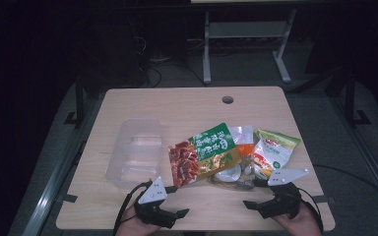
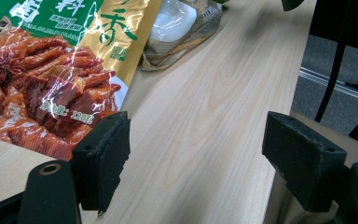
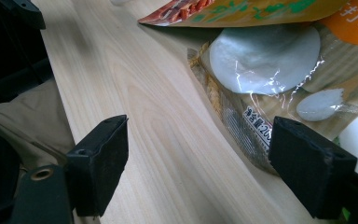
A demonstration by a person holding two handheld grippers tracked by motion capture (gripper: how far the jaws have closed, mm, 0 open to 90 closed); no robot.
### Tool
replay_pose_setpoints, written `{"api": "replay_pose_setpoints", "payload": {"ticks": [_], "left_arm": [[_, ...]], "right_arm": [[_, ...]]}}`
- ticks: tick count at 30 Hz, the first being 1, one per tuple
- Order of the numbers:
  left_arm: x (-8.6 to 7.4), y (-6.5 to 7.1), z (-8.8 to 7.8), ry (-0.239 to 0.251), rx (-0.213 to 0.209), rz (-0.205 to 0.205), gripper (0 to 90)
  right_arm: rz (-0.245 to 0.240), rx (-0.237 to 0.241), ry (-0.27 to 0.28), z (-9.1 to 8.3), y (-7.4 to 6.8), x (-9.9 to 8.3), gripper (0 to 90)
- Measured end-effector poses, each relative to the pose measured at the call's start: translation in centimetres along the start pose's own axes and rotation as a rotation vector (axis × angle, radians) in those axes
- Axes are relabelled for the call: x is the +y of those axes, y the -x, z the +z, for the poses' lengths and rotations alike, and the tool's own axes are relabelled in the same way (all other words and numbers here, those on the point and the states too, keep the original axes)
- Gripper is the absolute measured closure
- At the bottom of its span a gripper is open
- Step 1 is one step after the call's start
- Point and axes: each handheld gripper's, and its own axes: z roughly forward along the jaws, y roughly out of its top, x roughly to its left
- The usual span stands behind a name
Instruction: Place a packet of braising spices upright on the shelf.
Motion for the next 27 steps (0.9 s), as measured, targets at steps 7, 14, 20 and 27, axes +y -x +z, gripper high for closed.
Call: {"api": "replay_pose_setpoints", "payload": {"ticks": [7, 14, 20, 27], "left_arm": [[0.0, -0.1, 0.1, -0.003, -0.004, 0.005, 23.0], [0.0, 0.3, 0.3, -0.007, -0.013, 0.013, 23.0], [-0.1, 0.6, 0.2, -0.002, -0.016, 0.021, 22.9], [0.0, 0.3, 0.0, 0.012, -0.015, 0.012, 22.9]], "right_arm": [[0.005, 0.000, -0.002, 0.1, 0.3, 0.0, 18.8], [0.007, 0.006, 0.006, 0.0, 0.4, 0.7, 17.6], [0.004, 0.008, 0.028, -0.2, 0.3, 2.5, 14.3], [-0.021, 0.011, 0.018, -0.4, 0.8, 4.7, 14.4]]}}
